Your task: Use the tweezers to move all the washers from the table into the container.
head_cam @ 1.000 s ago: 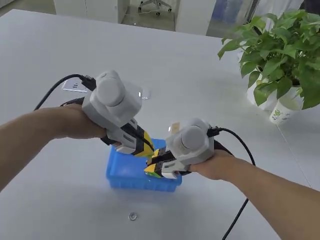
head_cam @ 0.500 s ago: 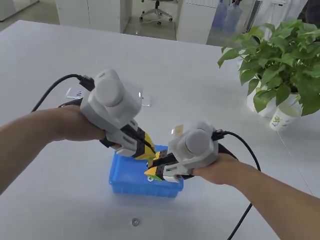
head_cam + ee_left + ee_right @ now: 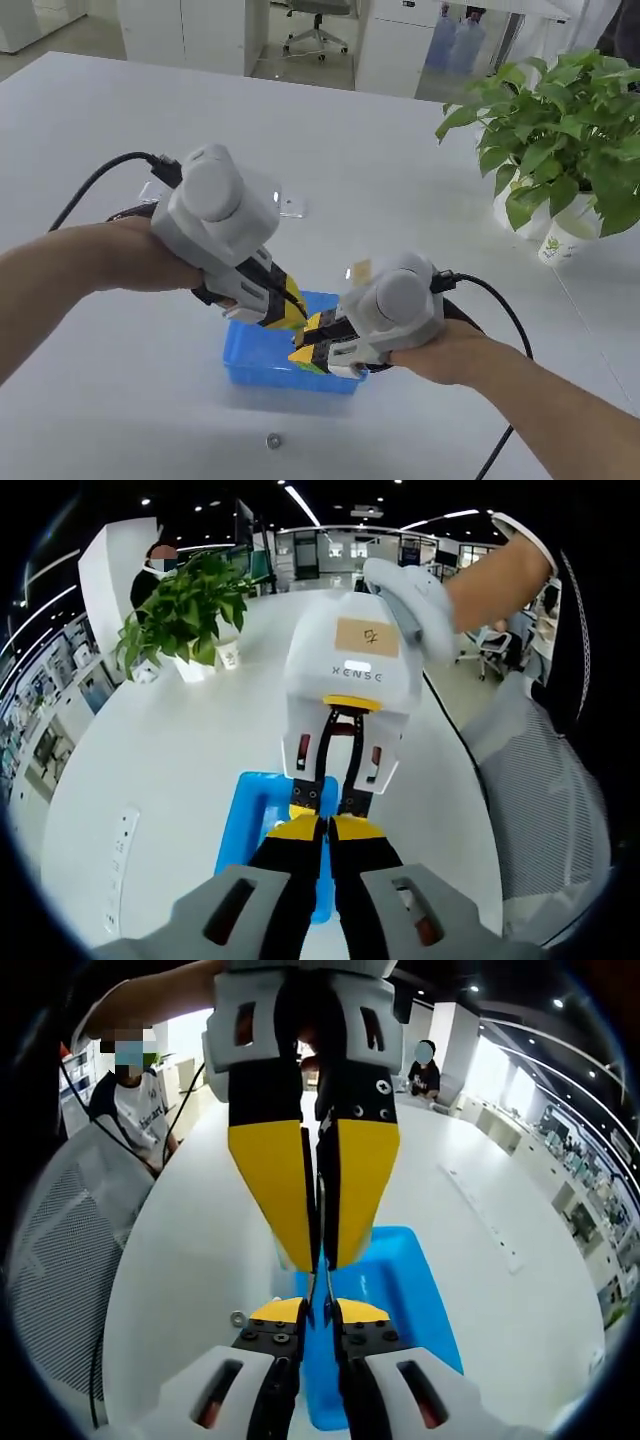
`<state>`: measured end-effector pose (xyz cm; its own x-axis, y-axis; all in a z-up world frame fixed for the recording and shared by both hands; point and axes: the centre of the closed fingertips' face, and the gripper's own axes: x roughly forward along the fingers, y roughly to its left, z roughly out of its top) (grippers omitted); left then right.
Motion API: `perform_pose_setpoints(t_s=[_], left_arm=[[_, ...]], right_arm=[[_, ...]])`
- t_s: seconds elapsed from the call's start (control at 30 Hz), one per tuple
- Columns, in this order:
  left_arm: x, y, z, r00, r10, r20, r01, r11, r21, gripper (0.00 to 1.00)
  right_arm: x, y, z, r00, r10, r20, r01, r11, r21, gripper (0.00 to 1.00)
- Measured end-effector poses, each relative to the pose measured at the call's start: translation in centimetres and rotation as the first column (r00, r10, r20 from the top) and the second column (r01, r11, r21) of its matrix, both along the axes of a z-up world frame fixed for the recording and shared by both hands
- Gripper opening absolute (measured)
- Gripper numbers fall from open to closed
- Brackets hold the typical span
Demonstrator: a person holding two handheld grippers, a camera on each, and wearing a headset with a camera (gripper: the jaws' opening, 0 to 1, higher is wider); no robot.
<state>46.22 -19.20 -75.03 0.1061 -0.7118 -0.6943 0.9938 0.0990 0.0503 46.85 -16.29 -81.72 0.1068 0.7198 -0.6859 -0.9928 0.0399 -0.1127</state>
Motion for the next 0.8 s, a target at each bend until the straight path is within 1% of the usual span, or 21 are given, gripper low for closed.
perform_pose_setpoints(t_s=[0.13, 0.2, 0.37, 0.43, 0.6, 0.8], left_arm=[[-0.7, 0.3, 0.1, 1.0, 0.002, 0.002, -0.002, 1.0, -0.002, 0.06], [-0.8, 0.3, 0.1, 1.0, 0.003, 0.008, -0.003, 1.0, -0.002, 0.06], [-1.0, 0.3, 0.7, 1.0, 0.005, 0.02, -0.005, 1.0, -0.01, 0.06], [-1.2, 0.4, 0.8, 1.0, 0.005, 0.021, -0.005, 1.0, -0.011, 0.06], [-1.8, 0.5, 0.8, 1.0, 0.002, 0.019, -0.002, 1.0, -0.006, 0.06], [-2.8, 0.7, 0.5, 1.0, -0.006, 0.012, 0.006, 1.0, -0.001, 0.06]], right_arm=[[-0.5, 0.1, 0.2, 1.0, -0.002, 0.003, 0.002, 1.0, 0.009, 0.13], [-0.7, 0.2, 0.3, 1.0, 0.001, 0.007, -0.001, 1.0, 0.005, 0.13], [-0.7, 0.4, 0.8, 1.0, 0.002, 0.02, -0.002, 1.0, 0.013, 0.13], [-1.0, 0.5, 1.0, 1.0, 0.004, 0.021, -0.005, 1.0, 0.013, 0.13], [-1.6, 0.5, 0.9, 1.0, 0.008, 0.02, -0.008, 1.0, 0.015, 0.13], [-2.7, 0.7, 0.6, 1.0, 0.014, 0.015, -0.014, 1.0, 0.016, 0.13]])
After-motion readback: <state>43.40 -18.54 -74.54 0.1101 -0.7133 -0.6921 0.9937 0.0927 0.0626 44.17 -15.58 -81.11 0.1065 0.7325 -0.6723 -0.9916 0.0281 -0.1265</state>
